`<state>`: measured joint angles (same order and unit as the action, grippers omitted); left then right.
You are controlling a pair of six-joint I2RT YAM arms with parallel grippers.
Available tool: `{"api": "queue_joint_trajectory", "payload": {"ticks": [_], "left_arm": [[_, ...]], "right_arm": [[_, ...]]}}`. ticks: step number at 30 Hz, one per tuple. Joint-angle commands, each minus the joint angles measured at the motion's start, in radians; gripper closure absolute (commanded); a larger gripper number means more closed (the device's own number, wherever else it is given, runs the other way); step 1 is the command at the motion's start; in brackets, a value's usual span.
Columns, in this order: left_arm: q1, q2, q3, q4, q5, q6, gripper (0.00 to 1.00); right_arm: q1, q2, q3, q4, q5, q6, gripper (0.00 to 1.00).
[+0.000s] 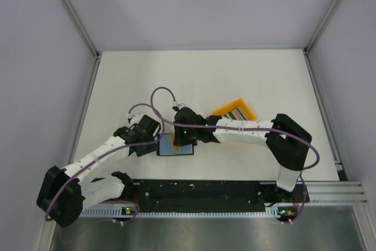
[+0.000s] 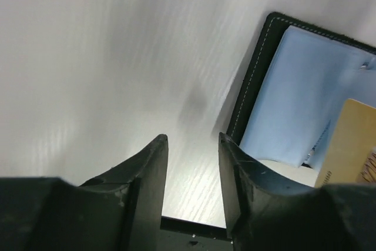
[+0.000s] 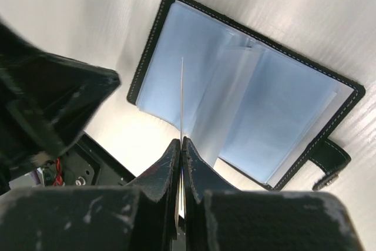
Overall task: Put the credit cards into the card holder
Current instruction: Turn over the card slot in the card holder.
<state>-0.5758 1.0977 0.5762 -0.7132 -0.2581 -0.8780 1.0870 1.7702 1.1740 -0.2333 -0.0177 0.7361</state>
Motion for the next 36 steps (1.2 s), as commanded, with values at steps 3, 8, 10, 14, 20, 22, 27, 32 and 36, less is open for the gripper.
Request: {"api": "queue_joint_trajectory", "payload": {"ticks": [3,8,10,14,20,22,27,32,36], "left_arm": [[0.017,-0.18,0.108,-0.187,-0.139,-0.059,0.46],[0.019,-0.259,0.073,-0.04,-0.02,0.02,0.44],[0.017,-0.248,0.053,0.038,0.037,0.034,0.44],[0.019,-0.188,0.019,0.121,0.117,0.042,0.46],[0.019,-0.128,-0.002,0.092,0.08,-0.006,0.51],[0.019,-0.139,-0.01,0.095,0.071,-0.006,0.51],[0.017,-0.119,-0.026,0.112,0.075,0.001,0.51],[0.017,-0.075,-0.029,0.127,0.071,0.007,0.53],[0.017,-0.049,-0.036,0.133,0.074,0.011,0.59]], "right_arm": [[0.014,0.023,0.05,-0.006,0.012,-0.003,1.0],[0.011,0.008,0.073,0.006,-0.004,-0.027,1.0],[0.01,-0.005,0.079,0.018,-0.007,-0.029,1.0],[-0.001,-0.038,0.069,0.025,-0.005,-0.033,1.0],[-0.024,-0.048,0.068,0.054,-0.07,-0.043,1.0],[-0.025,-0.074,0.066,0.052,-0.068,-0.043,1.0],[-0.053,-0.173,-0.003,0.006,0.05,-0.03,1.0],[-0.099,-0.221,-0.114,-0.006,0.079,0.006,1.0],[-0.105,-0.226,-0.172,-0.006,0.088,0.032,1.0]]}}
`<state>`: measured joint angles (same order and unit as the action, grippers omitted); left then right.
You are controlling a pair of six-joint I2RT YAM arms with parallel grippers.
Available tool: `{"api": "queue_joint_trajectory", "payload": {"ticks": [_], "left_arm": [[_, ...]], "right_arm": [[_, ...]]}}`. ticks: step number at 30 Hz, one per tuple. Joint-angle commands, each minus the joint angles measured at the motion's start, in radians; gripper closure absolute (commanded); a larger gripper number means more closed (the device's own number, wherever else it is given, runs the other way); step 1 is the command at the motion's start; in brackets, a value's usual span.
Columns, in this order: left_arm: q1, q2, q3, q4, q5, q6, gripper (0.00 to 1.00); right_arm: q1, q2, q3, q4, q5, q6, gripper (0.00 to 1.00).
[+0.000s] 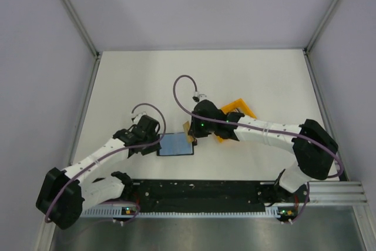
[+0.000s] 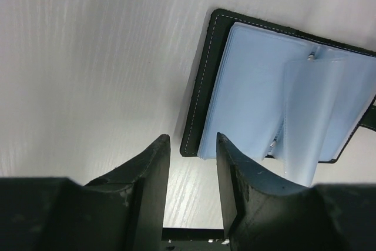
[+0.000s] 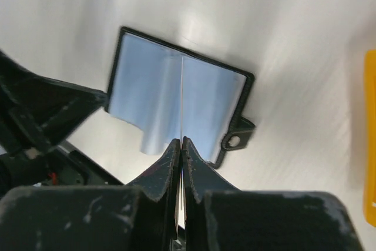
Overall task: Put the credit cards into the card holder
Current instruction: Turn over the card slot in the card holder.
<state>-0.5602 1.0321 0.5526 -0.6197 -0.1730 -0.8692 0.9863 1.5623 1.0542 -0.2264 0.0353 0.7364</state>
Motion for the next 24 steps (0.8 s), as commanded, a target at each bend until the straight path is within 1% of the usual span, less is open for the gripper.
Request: {"api": "queue_joint_trajectory", "payload": {"ticks": [1,6,11,20,24], "left_arm": [[0.005,0.022,-0.022,0.047,-0.008,0.002,0.6],[0.002,0.043,-0.051,0.1,0.026,0.001,0.62],[0.003,0.071,-0.054,0.115,0.047,-0.001,0.64],[0.002,0.071,-0.054,0.117,0.053,0.007,0.68],[0.003,0.065,-0.048,0.101,0.046,-0.001,0.68]], "right_arm": [[-0.003,-0.015,-0.063,-0.013,0.037,0.037,1.0],[-0.011,-0.001,-0.092,-0.013,0.055,0.054,1.0],[-0.017,0.031,-0.097,0.009,0.032,0.06,1.0],[-0.032,0.064,-0.1,0.013,0.026,0.072,1.0],[-0.04,0.073,-0.106,0.032,-0.005,0.083,1.0]]}}
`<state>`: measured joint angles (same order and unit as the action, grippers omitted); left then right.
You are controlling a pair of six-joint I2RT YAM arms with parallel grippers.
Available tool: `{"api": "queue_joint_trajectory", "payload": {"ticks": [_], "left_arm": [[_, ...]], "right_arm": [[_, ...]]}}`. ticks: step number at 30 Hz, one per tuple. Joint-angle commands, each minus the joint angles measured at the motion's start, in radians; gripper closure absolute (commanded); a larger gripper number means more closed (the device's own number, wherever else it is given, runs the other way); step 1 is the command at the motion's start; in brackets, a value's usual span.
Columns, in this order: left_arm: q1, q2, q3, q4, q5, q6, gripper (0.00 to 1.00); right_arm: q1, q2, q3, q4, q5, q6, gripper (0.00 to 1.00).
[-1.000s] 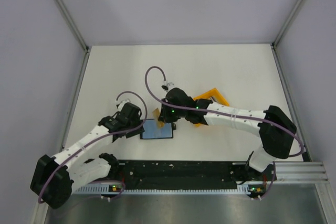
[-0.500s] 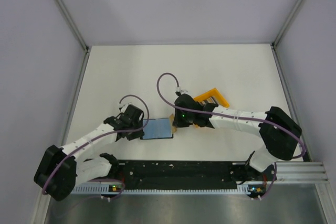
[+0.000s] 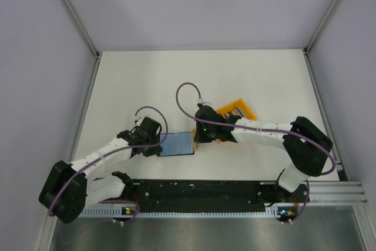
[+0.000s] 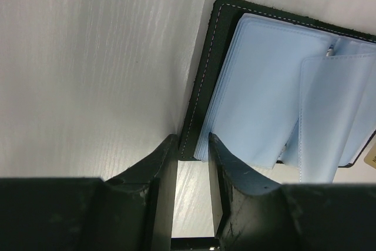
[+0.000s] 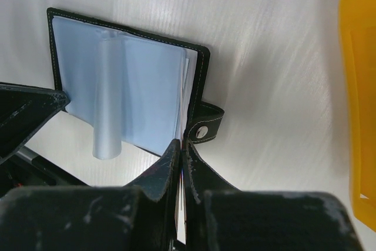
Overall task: Put the credit cards into the card holder
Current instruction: Turn over the card slot in the card holder.
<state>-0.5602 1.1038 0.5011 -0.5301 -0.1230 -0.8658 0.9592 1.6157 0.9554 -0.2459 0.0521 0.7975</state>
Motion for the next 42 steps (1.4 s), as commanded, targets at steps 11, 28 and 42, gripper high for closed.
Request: {"api": "queue_joint_trajectory", "payload": {"ticks": [11,28,42], "left_arm": [[0.002,-0.013,0.008,0.007,-0.006,0.005,0.67],[0.003,-0.015,0.008,0.008,-0.004,0.004,0.68],[0.003,-0.013,0.001,0.022,0.011,0.002,0.68]], "right_arm": [[-0.034,0.044,-0.033,0.071,-0.069,0.081,1.0],[-0.042,0.006,-0.075,0.108,-0.049,0.112,1.0],[-0.042,0.047,-0.029,0.2,-0.181,0.144,1.0]]}}
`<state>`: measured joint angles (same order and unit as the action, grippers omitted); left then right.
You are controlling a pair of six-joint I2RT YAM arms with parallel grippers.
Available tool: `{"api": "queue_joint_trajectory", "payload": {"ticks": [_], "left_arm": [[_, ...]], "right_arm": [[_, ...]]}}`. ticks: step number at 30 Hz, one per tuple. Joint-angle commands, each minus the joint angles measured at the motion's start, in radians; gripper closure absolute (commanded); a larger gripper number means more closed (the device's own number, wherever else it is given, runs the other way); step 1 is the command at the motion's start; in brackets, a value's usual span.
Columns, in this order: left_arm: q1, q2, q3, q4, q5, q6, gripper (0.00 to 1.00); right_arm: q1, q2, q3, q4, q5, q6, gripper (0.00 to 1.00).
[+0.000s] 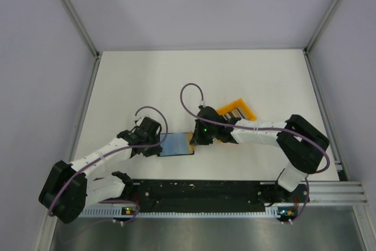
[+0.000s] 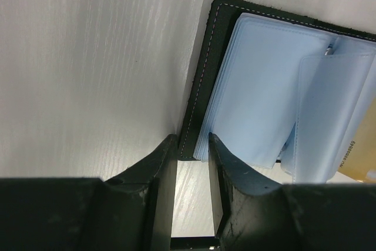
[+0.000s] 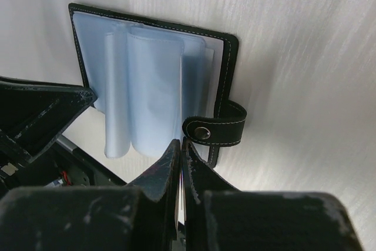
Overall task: Put the credit cards into the card holder
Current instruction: Turn over the card slot in the card holder.
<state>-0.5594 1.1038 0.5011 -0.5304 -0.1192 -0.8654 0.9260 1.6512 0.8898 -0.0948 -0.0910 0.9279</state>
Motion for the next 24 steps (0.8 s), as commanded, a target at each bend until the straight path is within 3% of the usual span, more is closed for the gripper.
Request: {"api": "queue_joint_trajectory", "payload": {"ticks": [1,24], "left_arm": [[0.001,-0.015,0.001,0.024,0.006,0.003,0.68],[0.003,-0.022,0.002,0.001,-0.026,-0.018,0.68]], "right_arm": [[-0.007,0.012,0.041,0.05,-0.038,0.012,1.0],[0.033,0.111,0.227,0.126,-0.223,-0.055,1.0]]}}
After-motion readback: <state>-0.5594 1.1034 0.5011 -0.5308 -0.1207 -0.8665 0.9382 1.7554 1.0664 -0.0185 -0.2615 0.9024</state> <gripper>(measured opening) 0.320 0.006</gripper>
